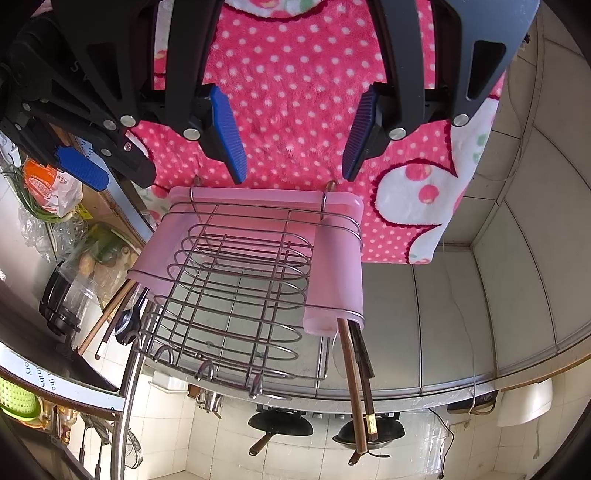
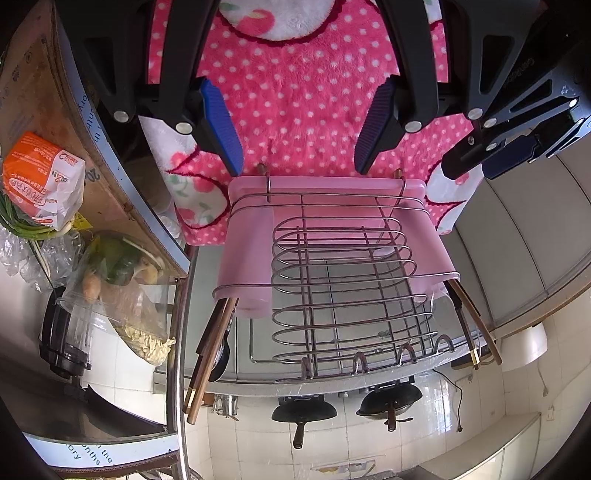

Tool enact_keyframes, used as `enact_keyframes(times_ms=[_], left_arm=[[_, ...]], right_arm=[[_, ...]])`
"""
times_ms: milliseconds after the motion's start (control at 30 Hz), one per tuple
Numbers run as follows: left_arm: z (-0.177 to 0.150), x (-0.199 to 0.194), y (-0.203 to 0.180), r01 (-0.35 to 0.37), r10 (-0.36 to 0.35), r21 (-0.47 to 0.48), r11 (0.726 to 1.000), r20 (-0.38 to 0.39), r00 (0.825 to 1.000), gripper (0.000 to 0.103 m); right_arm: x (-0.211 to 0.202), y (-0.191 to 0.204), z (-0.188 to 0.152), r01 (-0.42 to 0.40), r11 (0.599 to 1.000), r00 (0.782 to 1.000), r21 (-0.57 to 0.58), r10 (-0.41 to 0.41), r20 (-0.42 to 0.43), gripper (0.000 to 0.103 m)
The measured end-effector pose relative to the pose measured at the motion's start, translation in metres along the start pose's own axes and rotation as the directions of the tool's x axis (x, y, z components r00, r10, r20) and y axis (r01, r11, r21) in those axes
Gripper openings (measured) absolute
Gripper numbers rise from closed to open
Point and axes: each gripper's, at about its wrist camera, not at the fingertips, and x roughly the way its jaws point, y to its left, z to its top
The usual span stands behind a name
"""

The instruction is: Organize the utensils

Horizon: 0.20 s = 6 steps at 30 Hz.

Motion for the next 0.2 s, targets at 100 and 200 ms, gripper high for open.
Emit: enact_keyframes(times_ms=[100, 200], left_arm=[[-0.0006, 0.0017, 0.0008, 0.001, -0.001, 0.0, 1.0, -0.006, 1.0, 0.054], [-0.0008, 0.0035, 0.0015, 0.0, 0.0, -0.002, 1.0, -0.011, 1.0, 0.054]], right_arm=[[0.0021, 0.0006, -0.0002, 0.0, 1.0, 1.0, 0.0, 0.0, -0.005, 0.062], [0.0038, 0.0026, -0.0002, 0.001, 1.0, 1.0, -0.001, -0.001, -0.008, 0.062]])
